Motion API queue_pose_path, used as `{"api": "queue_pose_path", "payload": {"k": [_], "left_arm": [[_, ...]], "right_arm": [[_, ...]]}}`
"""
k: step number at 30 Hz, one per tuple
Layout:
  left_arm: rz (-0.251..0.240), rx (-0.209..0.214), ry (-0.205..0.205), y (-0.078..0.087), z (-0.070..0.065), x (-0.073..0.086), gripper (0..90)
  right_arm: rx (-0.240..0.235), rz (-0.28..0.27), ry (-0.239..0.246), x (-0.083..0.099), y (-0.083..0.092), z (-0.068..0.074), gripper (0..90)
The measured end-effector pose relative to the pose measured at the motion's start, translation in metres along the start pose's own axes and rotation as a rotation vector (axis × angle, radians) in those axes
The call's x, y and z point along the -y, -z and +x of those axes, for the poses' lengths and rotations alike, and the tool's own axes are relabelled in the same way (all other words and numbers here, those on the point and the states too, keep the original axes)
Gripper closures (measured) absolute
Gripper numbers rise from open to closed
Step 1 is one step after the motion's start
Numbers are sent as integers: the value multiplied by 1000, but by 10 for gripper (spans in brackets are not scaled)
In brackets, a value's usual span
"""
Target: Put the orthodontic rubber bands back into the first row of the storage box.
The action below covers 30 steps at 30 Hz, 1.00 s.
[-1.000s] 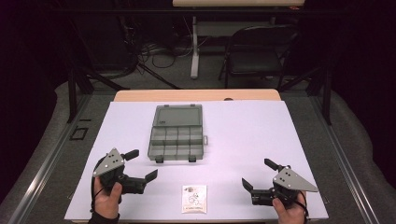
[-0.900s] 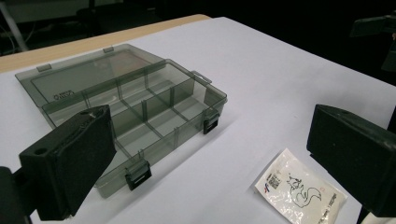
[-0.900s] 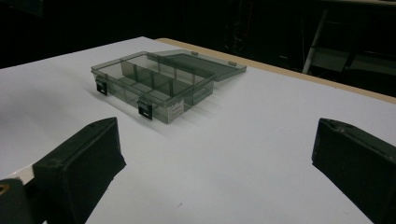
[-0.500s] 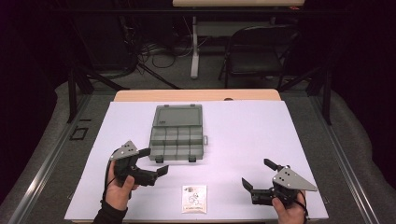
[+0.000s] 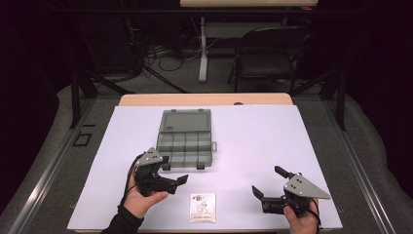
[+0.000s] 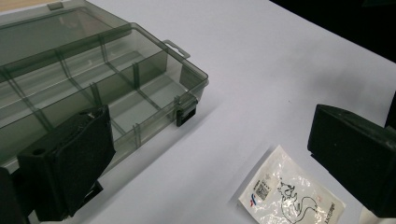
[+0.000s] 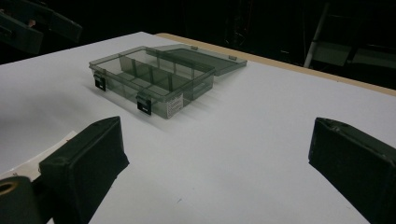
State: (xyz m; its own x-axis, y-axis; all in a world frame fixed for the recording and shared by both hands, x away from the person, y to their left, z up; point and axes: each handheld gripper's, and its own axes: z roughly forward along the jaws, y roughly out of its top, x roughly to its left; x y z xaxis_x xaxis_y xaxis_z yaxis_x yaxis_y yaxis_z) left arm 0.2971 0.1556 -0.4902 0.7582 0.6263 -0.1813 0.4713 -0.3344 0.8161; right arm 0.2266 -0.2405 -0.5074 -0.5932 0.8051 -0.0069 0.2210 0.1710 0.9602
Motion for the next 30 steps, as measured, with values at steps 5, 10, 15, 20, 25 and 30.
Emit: {"api": "queue_pose_path", "payload": {"k": [5, 10, 15, 20, 25, 30], "left_arm": [[28, 13, -16, -8, -5, 5, 44], [46, 24, -20, -15, -9, 10, 91], [59, 34, -6, -22, -9, 16, 154], [92, 49, -6, -28, -10, 22, 172], [109, 55, -32, -32, -16, 27, 342], [129, 60, -57, -37, -20, 30, 399]], "right_arm": [[-1, 2, -2, 0, 0, 0, 31], [-2, 5, 0, 0, 0, 0, 31], [-4, 7, 2, 0, 0, 0, 32], [-6, 9, 3, 1, 0, 0, 32], [-7, 10, 0, 1, -1, 0, 32], [-10, 14, 0, 1, -1, 0, 32]]}}
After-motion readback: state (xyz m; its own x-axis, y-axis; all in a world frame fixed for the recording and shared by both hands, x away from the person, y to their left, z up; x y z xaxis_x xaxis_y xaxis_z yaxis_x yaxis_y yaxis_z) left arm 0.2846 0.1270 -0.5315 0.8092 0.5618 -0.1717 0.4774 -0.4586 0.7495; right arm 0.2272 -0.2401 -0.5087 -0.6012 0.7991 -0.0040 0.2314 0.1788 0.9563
